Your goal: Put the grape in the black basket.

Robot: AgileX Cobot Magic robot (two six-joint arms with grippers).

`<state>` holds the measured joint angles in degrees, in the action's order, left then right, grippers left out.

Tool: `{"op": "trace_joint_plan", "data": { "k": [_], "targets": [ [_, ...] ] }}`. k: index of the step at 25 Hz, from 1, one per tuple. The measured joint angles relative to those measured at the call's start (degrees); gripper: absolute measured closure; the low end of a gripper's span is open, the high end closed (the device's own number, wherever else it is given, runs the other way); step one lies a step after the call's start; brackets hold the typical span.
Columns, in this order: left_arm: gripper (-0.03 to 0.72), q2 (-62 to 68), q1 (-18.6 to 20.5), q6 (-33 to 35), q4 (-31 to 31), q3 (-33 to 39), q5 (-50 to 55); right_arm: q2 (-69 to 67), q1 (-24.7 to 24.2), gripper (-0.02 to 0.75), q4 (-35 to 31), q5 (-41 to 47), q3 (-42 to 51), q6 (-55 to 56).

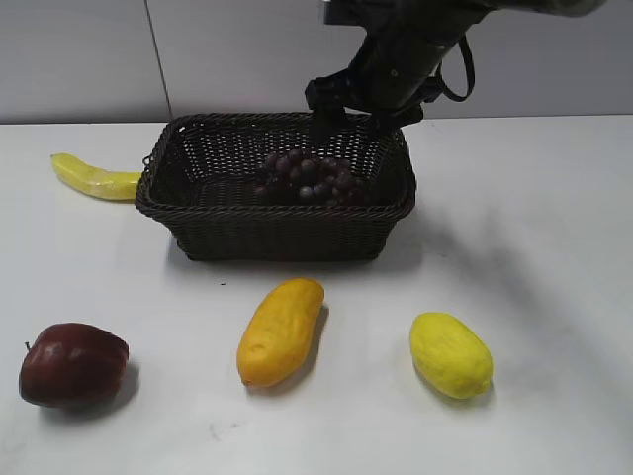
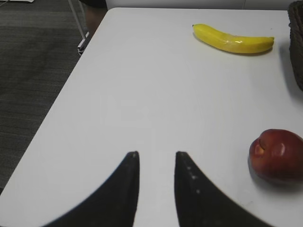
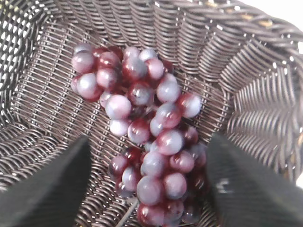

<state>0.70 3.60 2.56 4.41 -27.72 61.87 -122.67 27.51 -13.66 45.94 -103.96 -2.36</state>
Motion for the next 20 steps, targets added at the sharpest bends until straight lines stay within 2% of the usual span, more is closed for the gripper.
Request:
{"op": "trace_joint_plan", "data": {
  "k": [4, 8, 20],
  "targets": [
    [0.460, 0.0, 0.0, 0.0, 0.0, 0.0, 0.0, 0.0, -0.3, 0.092, 3.6, 6.2, -4.5, 0.0],
    [0.460, 0.0, 0.0, 0.0, 0.0, 0.0, 0.0, 0.0, -2.7, 0.103, 4.7, 12.5, -10.0, -0.1],
    [0.460, 0.0, 0.0, 0.0, 0.0, 0.0, 0.0, 0.0, -19.1, 0.152, 7.6, 23.1, -11.7, -0.2]
  ]
}}
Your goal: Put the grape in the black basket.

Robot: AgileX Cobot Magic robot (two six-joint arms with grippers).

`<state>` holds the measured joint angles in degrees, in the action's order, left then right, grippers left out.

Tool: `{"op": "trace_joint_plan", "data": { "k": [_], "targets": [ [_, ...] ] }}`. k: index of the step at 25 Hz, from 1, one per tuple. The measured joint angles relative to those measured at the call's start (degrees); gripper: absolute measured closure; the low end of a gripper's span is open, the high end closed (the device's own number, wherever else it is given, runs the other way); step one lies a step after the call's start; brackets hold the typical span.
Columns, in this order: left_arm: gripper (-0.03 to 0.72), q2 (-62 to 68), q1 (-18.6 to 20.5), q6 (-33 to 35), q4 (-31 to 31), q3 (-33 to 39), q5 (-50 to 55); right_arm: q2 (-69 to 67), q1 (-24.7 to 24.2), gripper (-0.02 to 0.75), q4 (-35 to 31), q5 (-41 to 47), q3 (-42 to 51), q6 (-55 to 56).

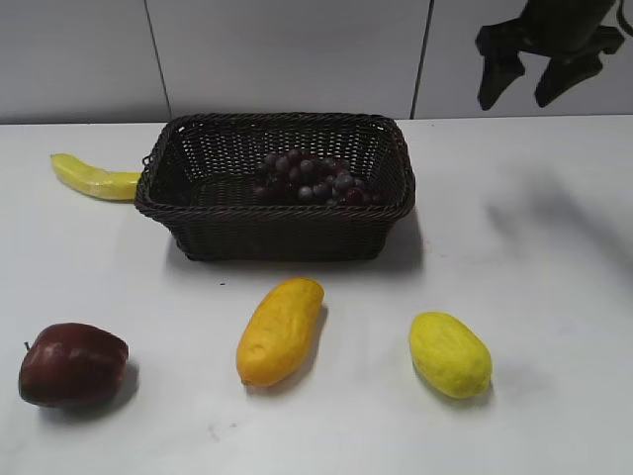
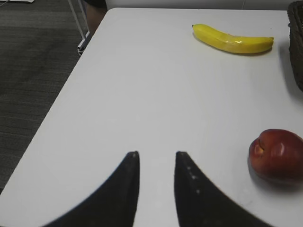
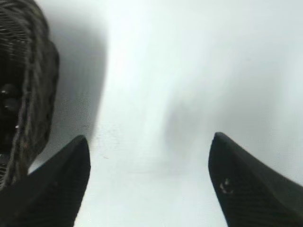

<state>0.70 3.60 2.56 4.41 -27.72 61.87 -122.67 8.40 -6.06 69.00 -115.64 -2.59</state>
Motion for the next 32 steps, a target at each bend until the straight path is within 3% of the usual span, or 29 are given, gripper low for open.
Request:
{"op": "trace_joint_plan", "data": {
  "k": [5, 11, 21, 32],
  "targets": [
    [0.460, 0.0, 0.0, 0.0, 0.0, 0.0, 0.0, 0.4, -4.3, 0.153, 0.6, 0.1, 1.2, -0.2],
    [0.460, 0.0, 0.0, 0.0, 0.0, 0.0, 0.0, 6.2, -4.6, 0.153, 1.8, 0.1, 9.3, -0.2],
    [0.460, 0.0, 0.0, 0.0, 0.0, 0.0, 0.0, 24.1, -4.6, 0.153, 2.2, -0.4, 33.9, -1.5],
    [0.460, 0.0, 0.0, 0.0, 0.0, 0.0, 0.0, 46.0, -4.6, 0.153, 2.2, -8.2, 62.5, -1.8]
  ]
}}
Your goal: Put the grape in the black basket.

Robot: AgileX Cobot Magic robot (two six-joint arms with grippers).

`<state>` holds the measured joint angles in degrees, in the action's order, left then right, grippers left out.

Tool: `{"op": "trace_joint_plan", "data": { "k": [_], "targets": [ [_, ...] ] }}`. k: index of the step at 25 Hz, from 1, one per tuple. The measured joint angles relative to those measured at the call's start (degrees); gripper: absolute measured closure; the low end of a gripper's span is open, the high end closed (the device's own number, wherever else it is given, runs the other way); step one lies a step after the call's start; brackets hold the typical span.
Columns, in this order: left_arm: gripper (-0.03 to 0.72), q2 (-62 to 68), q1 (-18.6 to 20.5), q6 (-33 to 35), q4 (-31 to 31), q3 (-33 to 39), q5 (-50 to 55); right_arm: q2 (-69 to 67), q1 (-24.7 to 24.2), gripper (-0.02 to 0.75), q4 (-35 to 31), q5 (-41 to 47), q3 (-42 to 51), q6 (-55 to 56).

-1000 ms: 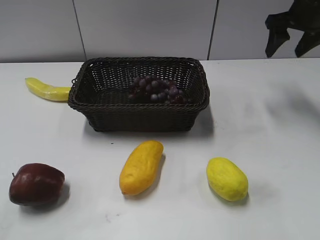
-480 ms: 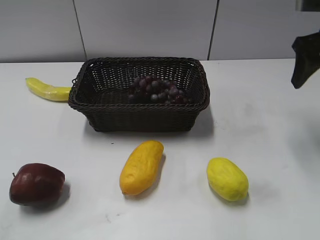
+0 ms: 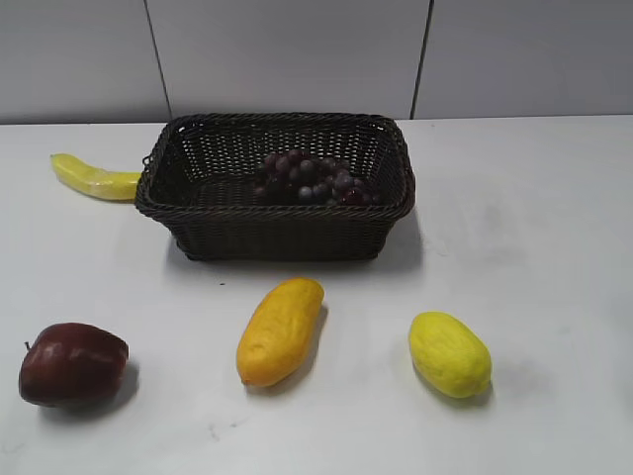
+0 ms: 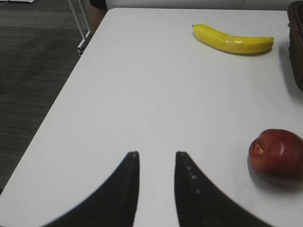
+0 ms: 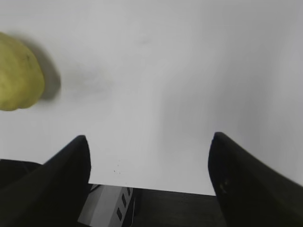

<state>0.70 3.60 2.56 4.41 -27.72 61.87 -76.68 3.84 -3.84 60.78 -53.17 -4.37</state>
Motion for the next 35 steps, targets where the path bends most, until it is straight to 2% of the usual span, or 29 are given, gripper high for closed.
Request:
{"op": "trace_joint_plan", "data": {
  "k": [8, 13, 24, 35],
  "targets": [
    [0.460, 0.0, 0.0, 0.0, 0.0, 0.0, 0.0, 13.9, 0.0, 0.153, -0.1, -3.2, 16.1, -0.1],
    [0.460, 0.0, 0.0, 0.0, 0.0, 0.0, 0.0, 23.0, 0.0, 0.153, -0.1, -3.3, 22.1, -0.1],
    [0.460, 0.0, 0.0, 0.0, 0.0, 0.0, 0.0, 44.7, 0.0, 0.156, -0.1, -1.2, 23.9, -0.1],
    [0.460, 0.0, 0.0, 0.0, 0.0, 0.0, 0.0, 63.7, 0.0, 0.211, -0.1, -1.0, 23.9, -0.1]
  ]
}}
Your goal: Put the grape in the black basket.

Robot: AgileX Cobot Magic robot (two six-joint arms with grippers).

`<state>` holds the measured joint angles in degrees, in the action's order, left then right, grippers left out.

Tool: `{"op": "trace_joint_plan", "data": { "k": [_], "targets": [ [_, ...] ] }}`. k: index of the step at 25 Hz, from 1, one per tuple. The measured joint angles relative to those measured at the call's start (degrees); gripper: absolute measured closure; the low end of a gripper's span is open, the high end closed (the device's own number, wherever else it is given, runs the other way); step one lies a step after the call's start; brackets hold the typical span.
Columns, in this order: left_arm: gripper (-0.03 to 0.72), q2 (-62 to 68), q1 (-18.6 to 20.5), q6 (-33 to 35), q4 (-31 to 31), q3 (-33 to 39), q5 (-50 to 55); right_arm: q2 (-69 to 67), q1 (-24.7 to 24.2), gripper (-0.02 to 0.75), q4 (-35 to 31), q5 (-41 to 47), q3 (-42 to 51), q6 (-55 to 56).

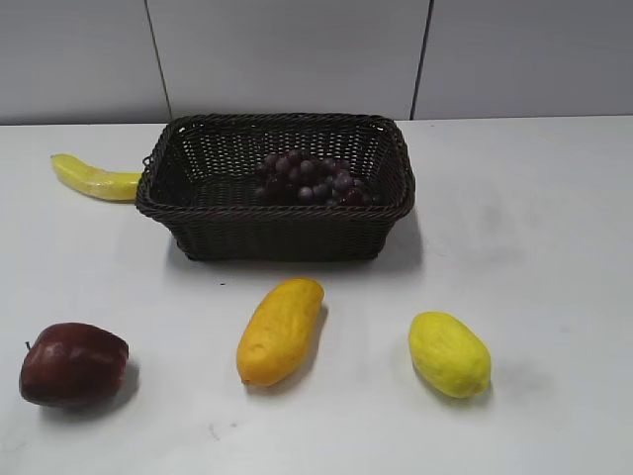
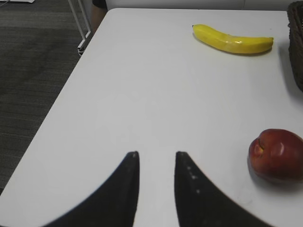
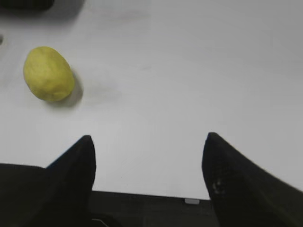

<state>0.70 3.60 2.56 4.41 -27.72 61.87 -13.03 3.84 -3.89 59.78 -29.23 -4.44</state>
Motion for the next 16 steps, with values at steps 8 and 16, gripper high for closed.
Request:
{"op": "trace_joint_plan", "data": {
  "k": [8, 16],
  "targets": [
    [0.460, 0.0, 0.0, 0.0, 0.0, 0.0, 0.0, 8.5, 0.0, 0.215, 0.0, 0.1, 0.0, 0.0],
    [0.460, 0.0, 0.0, 0.0, 0.0, 0.0, 0.0, 13.2, 0.0, 0.216, 0.0, 0.2, 0.3, 0.0]
  ]
}}
